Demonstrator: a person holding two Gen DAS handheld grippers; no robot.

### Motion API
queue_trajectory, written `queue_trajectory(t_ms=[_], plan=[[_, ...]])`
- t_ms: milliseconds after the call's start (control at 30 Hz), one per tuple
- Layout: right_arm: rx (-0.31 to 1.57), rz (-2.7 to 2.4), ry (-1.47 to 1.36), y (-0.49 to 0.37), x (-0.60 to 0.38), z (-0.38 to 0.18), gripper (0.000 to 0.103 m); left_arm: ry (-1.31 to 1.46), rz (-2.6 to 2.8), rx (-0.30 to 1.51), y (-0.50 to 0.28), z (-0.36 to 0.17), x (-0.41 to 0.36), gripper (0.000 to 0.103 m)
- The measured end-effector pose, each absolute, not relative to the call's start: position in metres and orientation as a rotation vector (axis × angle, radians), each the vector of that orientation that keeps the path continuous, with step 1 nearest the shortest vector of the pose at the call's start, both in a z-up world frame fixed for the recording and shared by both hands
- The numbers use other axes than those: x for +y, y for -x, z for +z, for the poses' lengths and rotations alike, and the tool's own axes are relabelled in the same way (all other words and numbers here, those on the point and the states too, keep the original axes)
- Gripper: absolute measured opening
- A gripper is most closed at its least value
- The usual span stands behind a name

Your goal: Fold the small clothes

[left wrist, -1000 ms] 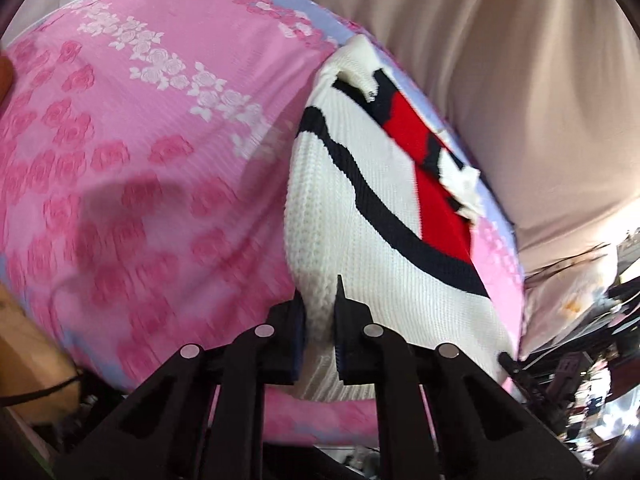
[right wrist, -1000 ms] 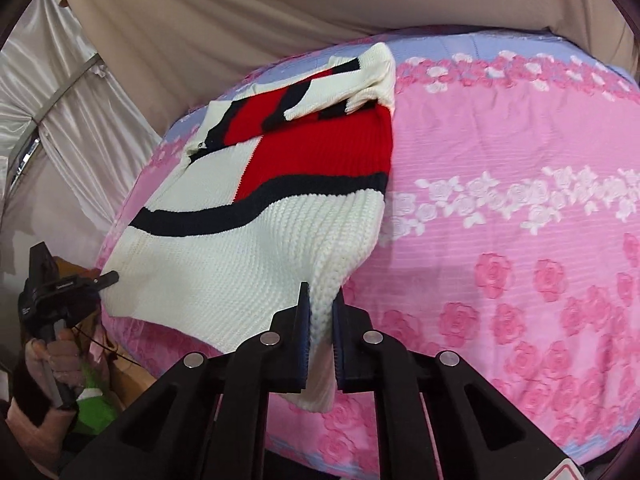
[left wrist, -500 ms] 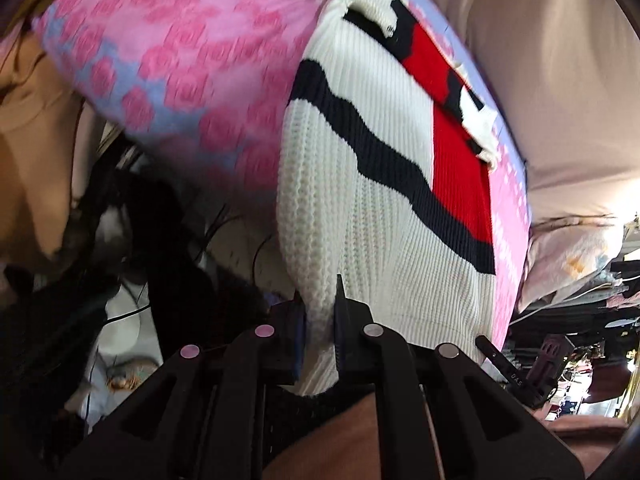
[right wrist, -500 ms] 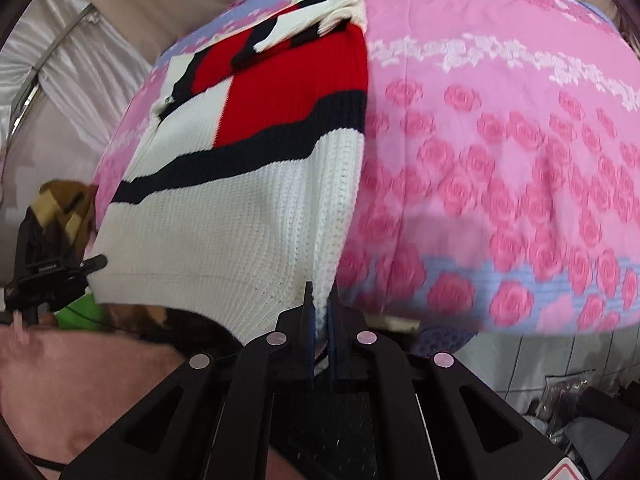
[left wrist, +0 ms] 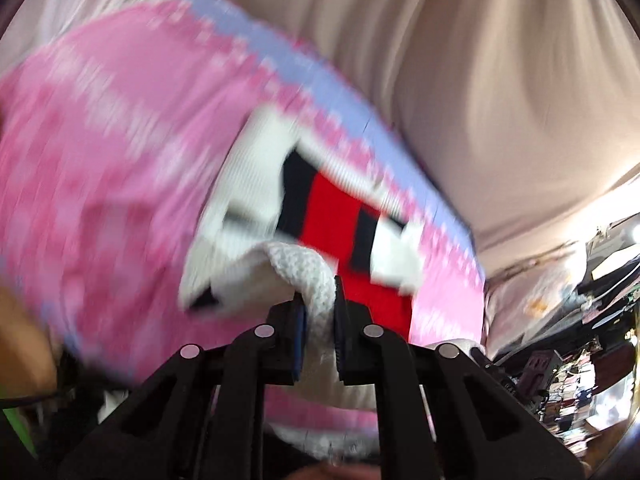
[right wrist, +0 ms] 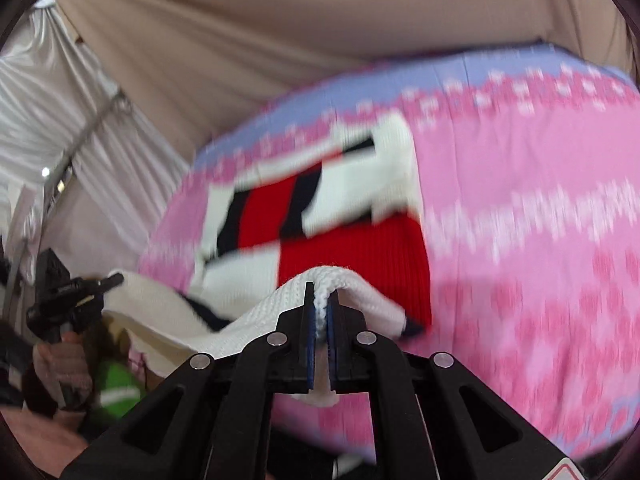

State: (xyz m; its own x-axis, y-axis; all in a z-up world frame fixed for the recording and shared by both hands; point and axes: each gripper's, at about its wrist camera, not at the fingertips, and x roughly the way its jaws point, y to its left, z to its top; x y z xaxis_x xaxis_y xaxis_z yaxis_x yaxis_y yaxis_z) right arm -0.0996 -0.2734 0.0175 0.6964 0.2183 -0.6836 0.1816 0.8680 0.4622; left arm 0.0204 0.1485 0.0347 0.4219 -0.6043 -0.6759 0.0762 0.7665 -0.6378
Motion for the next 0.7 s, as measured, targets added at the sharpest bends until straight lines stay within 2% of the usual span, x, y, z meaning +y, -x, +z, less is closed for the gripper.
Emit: queue_trajectory(t_ms=[167, 367, 433, 467, 500, 533, 700], plan=[[0.742, -0.085, -0.517, -0.007, -0.310, 0.010, 0.004, 0.520, -0.414, 1.016, -0.127, 0.035, 0.120, 0.011], [0.923, -0.219, -0.566, -0.106, -0.336, -0.075, 0.009, 0.423, -0.248, 1.165, -0.236, -0.048, 0.077, 0.017], [0.864, -0.240, -0.602, -0.099, -0.337, -0.069, 0.011, 0.443, -0.235, 1.155, -0.239, -0.058, 0.079, 0.017], [0.828, -0.250, -0.598, -0.091, -0.336, -0.063, 0.020, 0.460, -0.249, 1.135, -0.237, -0.057, 0.082, 0.018], [0.805, -0.264, -0.585, -0.084, -0.334, -0.058, 0.040, 0.459, -0.264, 1.110, -0.232, -0.053, 0.086, 0.019], [0.779, -0.271, -0.567, -0.075, -0.332, -0.052, 0.045, 0.445, -0.268, 1.097, -0.228, -0.051, 0.087, 0.020], [0.821, -0.218, -0.594, -0.077, -0.331, -0.066, 0.045, 0.434, -0.273, 1.116, -0.228, -0.060, 0.085, 0.022]])
